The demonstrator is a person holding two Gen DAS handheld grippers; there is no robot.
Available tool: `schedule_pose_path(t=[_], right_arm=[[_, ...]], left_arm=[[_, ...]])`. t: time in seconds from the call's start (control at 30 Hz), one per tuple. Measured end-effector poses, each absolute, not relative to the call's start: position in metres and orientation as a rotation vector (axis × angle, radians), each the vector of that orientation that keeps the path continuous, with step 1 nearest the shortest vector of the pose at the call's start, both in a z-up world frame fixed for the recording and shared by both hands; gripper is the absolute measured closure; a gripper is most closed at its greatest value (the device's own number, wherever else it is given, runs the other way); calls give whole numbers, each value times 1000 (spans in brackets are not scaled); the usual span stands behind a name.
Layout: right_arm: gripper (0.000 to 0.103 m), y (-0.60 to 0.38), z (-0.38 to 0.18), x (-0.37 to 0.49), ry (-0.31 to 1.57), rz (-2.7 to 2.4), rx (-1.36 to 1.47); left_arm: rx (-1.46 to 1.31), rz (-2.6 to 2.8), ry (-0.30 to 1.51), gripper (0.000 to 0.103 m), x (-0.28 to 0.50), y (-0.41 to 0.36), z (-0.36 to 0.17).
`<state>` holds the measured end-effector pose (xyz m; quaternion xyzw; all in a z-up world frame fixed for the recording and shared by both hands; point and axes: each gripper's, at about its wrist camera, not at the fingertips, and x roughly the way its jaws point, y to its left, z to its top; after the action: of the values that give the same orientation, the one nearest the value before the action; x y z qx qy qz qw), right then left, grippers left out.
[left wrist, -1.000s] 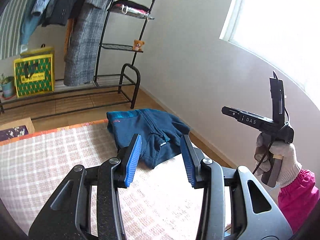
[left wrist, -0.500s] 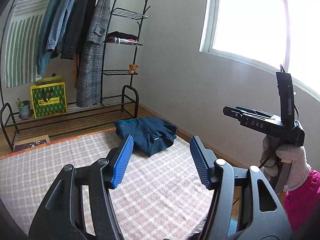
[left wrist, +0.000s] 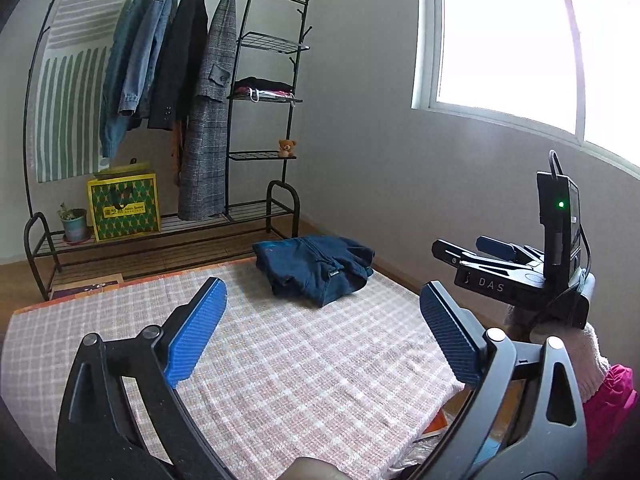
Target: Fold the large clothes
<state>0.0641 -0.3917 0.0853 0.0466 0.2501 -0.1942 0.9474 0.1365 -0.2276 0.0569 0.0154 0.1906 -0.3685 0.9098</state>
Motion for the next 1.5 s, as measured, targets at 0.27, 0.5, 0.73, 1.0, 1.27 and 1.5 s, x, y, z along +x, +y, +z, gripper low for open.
schedule_pose_path(t=[0.27, 0.5, 0.73, 1.0, 1.27, 1.5], right_arm=[[0, -399, 76, 66, 470, -443, 97], [0, -394, 69, 74, 475, -447, 69], [0, -399, 66, 74, 480, -454, 79], [0, -403, 62, 72, 488, -464, 88], [0, -402, 59, 73, 497, -466, 86], [0, -401, 59, 72, 498, -467, 85]], left_arm=[[83, -707, 403, 0, 137, -231, 50], [100, -685, 390, 0, 136, -234, 46], [100, -670, 399, 0, 136, -236, 43], [99, -667, 401, 0, 135, -239, 42], [101, -667, 399, 0, 135, -238, 43], [102, -667, 399, 0, 134, -238, 44]])
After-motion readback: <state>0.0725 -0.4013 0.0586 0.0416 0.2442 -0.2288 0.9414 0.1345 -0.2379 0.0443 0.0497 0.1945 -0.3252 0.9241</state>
